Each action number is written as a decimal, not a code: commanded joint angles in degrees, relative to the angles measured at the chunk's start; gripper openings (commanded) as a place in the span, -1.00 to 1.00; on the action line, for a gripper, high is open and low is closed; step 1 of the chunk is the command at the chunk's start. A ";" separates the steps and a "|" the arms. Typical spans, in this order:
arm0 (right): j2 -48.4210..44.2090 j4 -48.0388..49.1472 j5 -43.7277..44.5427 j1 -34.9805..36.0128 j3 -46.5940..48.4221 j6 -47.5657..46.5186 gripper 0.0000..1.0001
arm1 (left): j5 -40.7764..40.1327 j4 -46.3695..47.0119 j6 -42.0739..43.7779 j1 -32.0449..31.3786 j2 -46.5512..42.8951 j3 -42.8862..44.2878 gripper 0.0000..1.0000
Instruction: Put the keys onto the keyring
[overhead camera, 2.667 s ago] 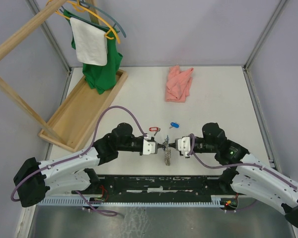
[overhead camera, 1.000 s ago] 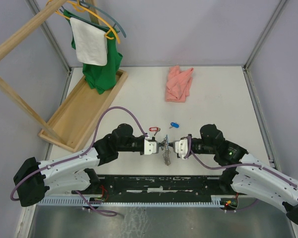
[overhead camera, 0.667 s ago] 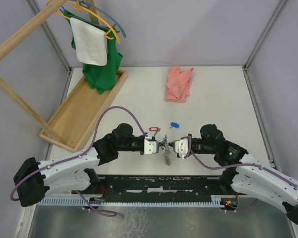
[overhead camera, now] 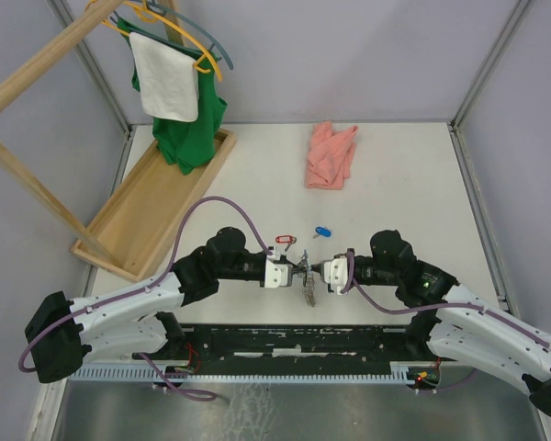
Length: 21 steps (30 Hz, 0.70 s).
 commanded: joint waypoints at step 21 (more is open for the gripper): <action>-5.30 17.34 -2.97 0.21 -7.66 9.69 -0.98 | -2.13 -7.14 5.22 -0.25 -3.54 3.46 -0.95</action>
